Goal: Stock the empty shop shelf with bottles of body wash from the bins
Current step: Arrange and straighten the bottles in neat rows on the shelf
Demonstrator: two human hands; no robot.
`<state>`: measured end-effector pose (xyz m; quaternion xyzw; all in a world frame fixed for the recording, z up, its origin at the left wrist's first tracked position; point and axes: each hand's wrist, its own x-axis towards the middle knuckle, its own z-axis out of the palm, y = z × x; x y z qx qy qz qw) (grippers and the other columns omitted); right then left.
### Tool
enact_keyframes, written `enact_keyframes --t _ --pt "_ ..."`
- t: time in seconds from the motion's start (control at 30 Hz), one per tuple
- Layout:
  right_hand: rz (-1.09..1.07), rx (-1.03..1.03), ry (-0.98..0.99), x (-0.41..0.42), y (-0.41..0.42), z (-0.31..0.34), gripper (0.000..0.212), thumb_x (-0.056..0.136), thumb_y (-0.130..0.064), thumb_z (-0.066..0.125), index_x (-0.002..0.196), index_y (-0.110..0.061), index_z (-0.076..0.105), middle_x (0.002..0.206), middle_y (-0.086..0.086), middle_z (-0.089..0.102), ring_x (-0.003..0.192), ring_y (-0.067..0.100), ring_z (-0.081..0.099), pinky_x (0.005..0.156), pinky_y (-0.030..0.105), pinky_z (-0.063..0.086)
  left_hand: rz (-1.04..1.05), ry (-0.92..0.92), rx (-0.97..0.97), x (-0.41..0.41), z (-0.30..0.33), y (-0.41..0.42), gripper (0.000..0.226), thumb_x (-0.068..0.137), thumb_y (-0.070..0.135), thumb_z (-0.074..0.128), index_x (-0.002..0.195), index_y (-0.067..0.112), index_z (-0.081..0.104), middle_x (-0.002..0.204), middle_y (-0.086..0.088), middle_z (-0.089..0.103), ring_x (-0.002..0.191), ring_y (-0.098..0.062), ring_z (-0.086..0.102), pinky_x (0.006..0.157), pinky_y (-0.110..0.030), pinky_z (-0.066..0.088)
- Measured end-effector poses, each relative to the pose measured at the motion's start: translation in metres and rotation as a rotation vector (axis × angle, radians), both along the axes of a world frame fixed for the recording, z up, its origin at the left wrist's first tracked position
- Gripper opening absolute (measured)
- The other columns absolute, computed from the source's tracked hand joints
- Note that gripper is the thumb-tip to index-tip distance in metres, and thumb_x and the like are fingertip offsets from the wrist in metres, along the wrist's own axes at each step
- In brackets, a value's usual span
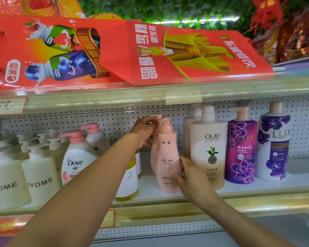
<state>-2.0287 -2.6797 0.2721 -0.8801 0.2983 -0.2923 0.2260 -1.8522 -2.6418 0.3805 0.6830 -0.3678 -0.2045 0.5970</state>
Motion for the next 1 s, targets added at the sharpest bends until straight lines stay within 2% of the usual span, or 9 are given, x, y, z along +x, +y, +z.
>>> enact_keyframes --t 0.1,0.23,0.37,0.47,0.53,0.63,0.73,1.0 --pt "0.002 0.043 -0.019 0.002 0.003 0.000 0.054 0.086 -0.035 0.063 0.132 -0.025 0.037 0.120 -0.004 0.064 0.107 0.021 0.062 0.091 0.040 0.050 -0.010 -0.025 -0.018 0.001 -0.002 -0.006 0.024 0.098 0.022 0.056 0.120 0.024 0.065 0.104 -0.004 0.070 0.078 -0.021 0.066 0.064 -0.044 0.061" --pt "-0.012 0.134 -0.063 0.010 0.010 0.000 0.062 0.079 -0.039 0.070 0.126 -0.023 0.034 0.122 -0.001 0.060 0.109 0.027 0.060 0.087 0.039 0.050 -0.030 -0.044 -0.023 0.002 -0.003 -0.010 0.024 0.099 0.019 0.054 0.116 0.031 0.066 0.101 0.000 0.069 0.077 -0.018 0.065 0.059 -0.037 0.060" --pt "-0.034 0.128 -0.070 0.013 0.009 -0.002 0.054 0.079 -0.039 0.070 0.114 -0.021 0.034 0.120 0.002 0.061 0.107 0.028 0.061 0.084 0.042 0.051 -0.029 -0.019 -0.022 0.003 -0.002 -0.010 0.024 0.099 0.022 0.055 0.122 0.024 0.064 0.103 -0.003 0.070 0.080 -0.021 0.068 0.061 -0.040 0.060" --pt "-0.067 0.094 -0.072 0.007 0.007 -0.003 0.049 0.081 -0.037 0.068 0.110 -0.019 0.032 0.120 0.003 0.059 0.106 0.030 0.061 0.082 0.041 0.050 -0.016 -0.002 -0.020 0.002 -0.003 -0.009 0.027 0.097 0.027 0.059 0.122 0.020 0.062 0.107 -0.005 0.068 0.093 -0.027 0.068 0.072 -0.054 0.060" --pt "-0.081 0.074 -0.078 0.003 0.007 -0.004 0.049 0.081 -0.037 0.068 0.110 -0.020 0.033 0.121 0.003 0.060 0.107 0.030 0.061 0.084 0.043 0.050 0.000 -0.002 -0.020 -0.001 -0.003 -0.007 0.029 0.095 0.032 0.061 0.122 0.021 0.061 0.108 -0.004 0.066 0.097 -0.029 0.067 0.074 -0.058 0.058" --pt "-0.081 0.061 -0.078 0.002 0.007 -0.005 0.048 0.081 -0.037 0.069 0.109 -0.018 0.034 0.119 0.004 0.060 0.105 0.030 0.061 0.084 0.040 0.050 0.014 -0.016 -0.022 -0.004 -0.003 -0.006 0.030 0.094 0.036 0.062 0.119 0.021 0.062 0.114 -0.006 0.066 0.100 -0.030 0.066 0.073 -0.059 0.058" --pt "-0.076 0.056 -0.076 0.003 0.006 -0.005 0.048 0.080 -0.038 0.070 0.107 -0.018 0.035 0.118 0.004 0.061 0.106 0.030 0.061 0.085 0.042 0.050 0.009 -0.013 -0.033 -0.009 -0.002 -0.007 0.024 0.095 0.033 0.061 0.115 0.020 0.064 0.110 -0.008 0.068 0.098 -0.032 0.067 0.074 -0.059 0.058" --pt "-0.046 0.073 -0.086 0.002 0.005 -0.006 0.048 0.081 -0.036 0.071 0.109 -0.019 0.035 0.119 0.002 0.060 0.107 0.026 0.061 0.088 0.044 0.050 -0.006 -0.049 -0.028 -0.011 -0.003 -0.018 0.024 0.097 0.027 0.058 0.119 0.022 0.065 0.112 -0.006 0.068 0.099 -0.031 0.067 0.074 -0.056 0.059"
